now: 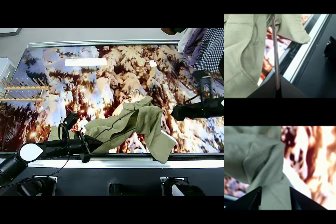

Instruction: Fold the clothes and pants, and hang the long-sleeved shirts on hangers.

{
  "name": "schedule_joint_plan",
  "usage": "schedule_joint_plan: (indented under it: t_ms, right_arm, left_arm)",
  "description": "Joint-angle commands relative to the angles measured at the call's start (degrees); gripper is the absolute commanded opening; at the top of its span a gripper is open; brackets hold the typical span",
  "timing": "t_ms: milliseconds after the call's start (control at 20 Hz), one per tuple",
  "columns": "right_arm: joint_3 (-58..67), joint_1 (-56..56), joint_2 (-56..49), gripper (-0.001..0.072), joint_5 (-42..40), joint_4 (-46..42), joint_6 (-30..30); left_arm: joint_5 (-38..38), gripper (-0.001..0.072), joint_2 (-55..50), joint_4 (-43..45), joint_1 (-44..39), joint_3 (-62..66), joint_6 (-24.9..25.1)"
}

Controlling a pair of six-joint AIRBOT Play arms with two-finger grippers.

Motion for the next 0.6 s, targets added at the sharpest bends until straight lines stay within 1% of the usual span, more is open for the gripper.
schedule_joint_plan:
  t_ms: [0, 50, 100, 150, 250, 400, 500, 550]
  right_arm:
    - [0.3, -2.5, -4.8, 0.043, 0.0, 11.9, -43.7]
    - [0.3, -2.2, -5.5, 0.043, 0.0, 12.5, -48.0]
    - [0.3, -1.7, -6.1, 0.043, -0.2, 12.0, -50.7]
    - [0.3, -1.1, -6.7, 0.0431, -0.6, 12.1, -52.1]
    - [0.3, -1.1, -8.1, 0.0445, -2.1, 13.7, -52.1]
    - [0.3, -1.1, -9.4, 0.0453, -6.3, 13.7, -52.0]
    - [0.3, -1.1, -9.4, 0.0391, -6.1, 16.2, -52.9]
    - [0.3, -1.1, -9.4, 0.0396, -5.1, 16.4, -55.2]
  left_arm:
    - [0.0, 0.0014, 0.0, 0.0, 0.0, 0.0, 0.0]
    - [-0.3, 0.0014, 0.0, 0.0, 0.0, 0.0, 0.0]
    - [-0.8, 0.0014, 0.0, 0.0, 0.0, 0.0, 0.0]
    - [-1.4, 0.0014, 0.0, 0.0, 0.0, 0.0, 0.0]
    - [-2.0, 0.0014, 0.0, 0.0, 0.0, 0.0, 0.0]
    - [-1.9, 0.0014, 0.0, 0.0, 0.0, 0.0, 0.0]
    - [-1.9, 0.0015, 0.0, 0.0, 0.0, 0.0, 0.0]
    - [-1.9, 0.0014, 0.0, 0.0, 0.0, 0.0, 0.0]
